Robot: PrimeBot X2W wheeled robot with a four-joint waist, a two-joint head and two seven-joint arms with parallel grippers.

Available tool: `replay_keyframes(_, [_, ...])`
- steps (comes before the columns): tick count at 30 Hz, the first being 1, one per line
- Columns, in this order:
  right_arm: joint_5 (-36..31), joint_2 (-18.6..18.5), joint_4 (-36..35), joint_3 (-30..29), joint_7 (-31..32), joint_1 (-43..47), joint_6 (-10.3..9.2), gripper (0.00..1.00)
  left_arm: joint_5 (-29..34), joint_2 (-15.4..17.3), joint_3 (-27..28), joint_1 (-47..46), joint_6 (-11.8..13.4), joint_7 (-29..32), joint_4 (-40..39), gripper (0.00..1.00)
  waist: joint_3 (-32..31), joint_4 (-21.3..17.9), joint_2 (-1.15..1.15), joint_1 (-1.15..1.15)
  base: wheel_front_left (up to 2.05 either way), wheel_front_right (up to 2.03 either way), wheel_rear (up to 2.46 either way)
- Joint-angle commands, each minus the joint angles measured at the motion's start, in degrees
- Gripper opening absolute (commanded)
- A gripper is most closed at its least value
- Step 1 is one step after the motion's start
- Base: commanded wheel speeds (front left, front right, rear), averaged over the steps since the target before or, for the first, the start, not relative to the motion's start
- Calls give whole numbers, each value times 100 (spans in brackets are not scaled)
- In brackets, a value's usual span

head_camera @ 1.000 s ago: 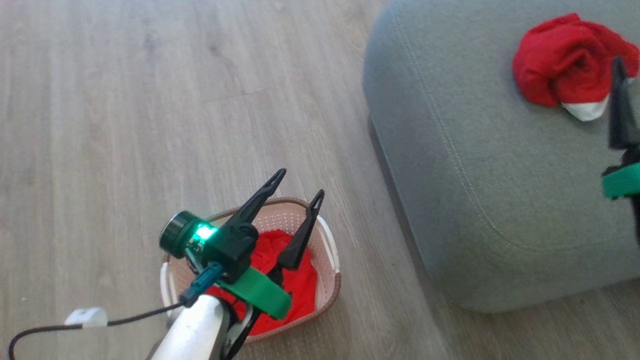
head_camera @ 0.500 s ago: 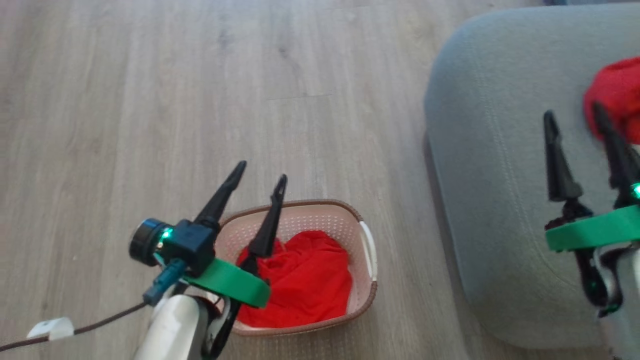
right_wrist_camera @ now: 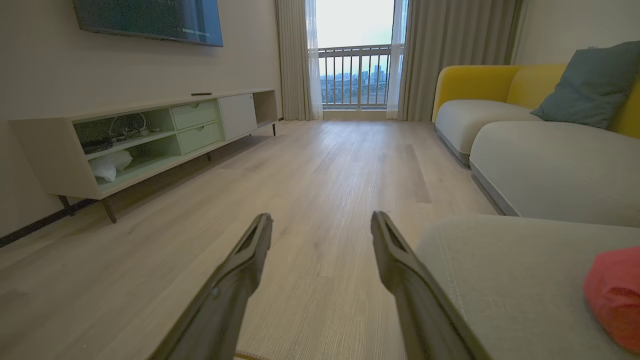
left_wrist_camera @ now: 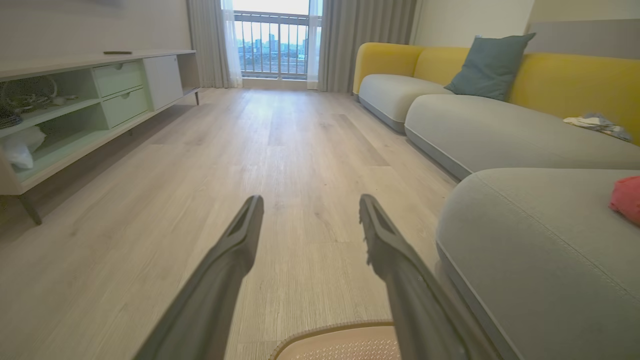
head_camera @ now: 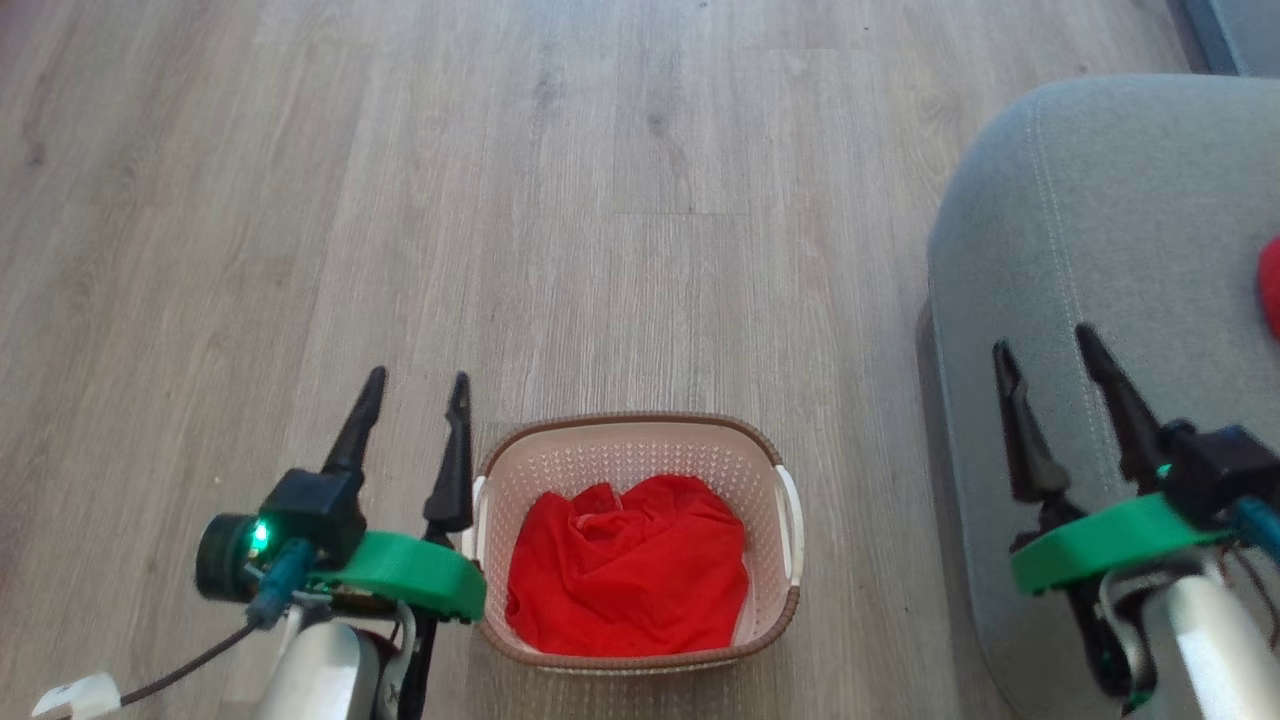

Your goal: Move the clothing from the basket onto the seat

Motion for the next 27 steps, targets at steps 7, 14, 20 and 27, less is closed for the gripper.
replay_keyframes(7, [-221, 209, 33, 42, -29, 156, -1, 100, -117, -4, 291, -58, 301, -29, -22, 100, 3, -1, 0, 0, 0, 0, 0])
replay_keyframes(14, [-288, 281, 157, 37, -29, 140, -1, 100, -144, -4, 328, 24, 324, -29, 77, 100, 58, -102, 0, 0, 0, 0, 0])
replay_keyframes(20, [-288, 252, 148, -12, -29, 121, -1, 100, -120, -4, 312, -3, 304, -29, 95, 100, 79, -133, 0, 0, 0, 0, 0])
replay_keyframes(27, [-280, 221, 181, 3, -29, 110, -1, 100, -127, -4, 274, -13, 311, -29, 100, 100, 59, -120, 0, 0, 0, 0, 0])
